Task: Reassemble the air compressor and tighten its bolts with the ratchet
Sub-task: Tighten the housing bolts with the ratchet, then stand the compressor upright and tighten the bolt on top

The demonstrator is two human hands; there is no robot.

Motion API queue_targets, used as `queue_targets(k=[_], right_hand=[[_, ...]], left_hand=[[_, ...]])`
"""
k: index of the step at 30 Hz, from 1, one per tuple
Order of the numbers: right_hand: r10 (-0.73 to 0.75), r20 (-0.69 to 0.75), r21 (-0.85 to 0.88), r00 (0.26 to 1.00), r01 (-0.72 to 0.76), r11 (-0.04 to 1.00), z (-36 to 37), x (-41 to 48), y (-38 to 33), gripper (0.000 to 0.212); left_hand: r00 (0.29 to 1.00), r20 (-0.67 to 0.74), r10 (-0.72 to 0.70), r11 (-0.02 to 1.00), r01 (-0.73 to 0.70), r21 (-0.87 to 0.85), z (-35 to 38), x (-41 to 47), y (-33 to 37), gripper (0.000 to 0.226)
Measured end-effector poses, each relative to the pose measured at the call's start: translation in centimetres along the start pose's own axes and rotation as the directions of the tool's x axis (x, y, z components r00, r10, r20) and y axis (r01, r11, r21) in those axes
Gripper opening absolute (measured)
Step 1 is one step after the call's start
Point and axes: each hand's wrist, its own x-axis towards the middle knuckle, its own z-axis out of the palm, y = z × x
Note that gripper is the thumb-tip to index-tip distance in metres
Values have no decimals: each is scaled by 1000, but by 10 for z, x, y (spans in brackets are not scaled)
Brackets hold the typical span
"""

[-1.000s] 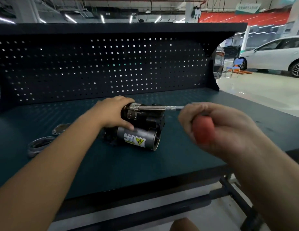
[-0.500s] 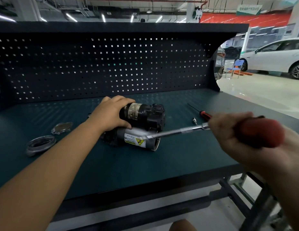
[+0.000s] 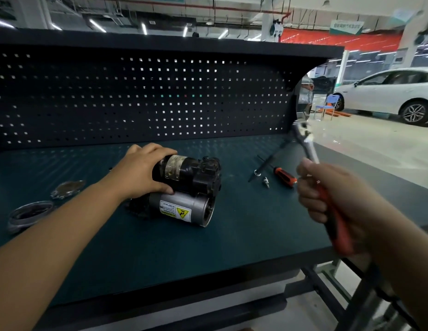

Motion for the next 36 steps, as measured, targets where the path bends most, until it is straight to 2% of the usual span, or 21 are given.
queue_targets(k=[3, 5, 7, 9, 10, 13, 17, 20, 22, 25, 28, 30, 31, 33, 34, 36], right_hand=[[-40, -15, -272, 999, 34, 962, 6, 32, 19, 39], [-118, -23, -512, 993, 90, 855, 6, 52, 30, 42], [-194, 79, -772, 978, 183, 608, 6, 70, 41, 41], [-151, 221, -917, 963, 259, 305, 3, 83, 55, 36], [-112, 252, -941, 961, 270, 204, 0, 88, 62, 34], [-56, 270, -958, 961, 274, 85, -12, 96, 79, 29], [20, 313, -940, 949, 313, -138, -28, 102, 99, 25], [18, 384, -904, 923, 380, -196, -34, 108, 107, 30], [-18, 433, -870, 901, 412, -270, -37, 112, 111, 35], [-16, 474, -849, 881, 451, -276, -38, 116, 112, 39], [7, 401, -867, 916, 382, -319, -33, 119, 110, 36], [-66, 346, -894, 936, 308, -324, -23, 114, 108, 43], [-175, 364, -914, 915, 315, -257, -15, 110, 109, 54], [-354, 338, -933, 872, 359, -7, 11, 100, 106, 79], [-300, 315, -930, 900, 356, 91, 28, 95, 105, 92], [-84, 301, -932, 950, 312, 183, 63, 87, 111, 111]], left_hand=[[1000, -11, 3, 1000, -3, -13, 1, 0, -2, 91], [1000, -15, 0, 1000, 0, -16, 1, 0, -1, 90], [1000, -10, 1, 1000, -1, -14, 0, 0, 0, 89], [1000, -3, 4, 1000, -4, -4, -2, 0, 1, 88], [1000, 1, 5, 1000, -5, 7, -3, 1, 2, 87], [1000, 28, 9, 998, -10, 57, -7, 6, 6, 85], [998, 68, 12, 996, -18, 84, -9, 8, 9, 84], [997, 76, 19, 998, -24, 65, -10, 3, 5, 86], [996, 91, 21, 998, -26, 61, -12, 2, 3, 87], [993, 116, 17, 997, -25, 68, -15, 3, 3, 89], [990, 138, 8, 1000, -12, 27, -18, 3, 2, 86], [987, 160, -12, 1000, 11, 3, -19, 5, 5, 82], [984, 175, -26, 1000, 28, -8, -19, 8, 8, 80], [977, 207, -44, 999, 46, -6, -18, 12, 16, 82], [976, 214, -46, 999, 45, 7, -16, 13, 19, 84], [978, 200, -62, 998, 59, 21, -15, 13, 22, 86]])
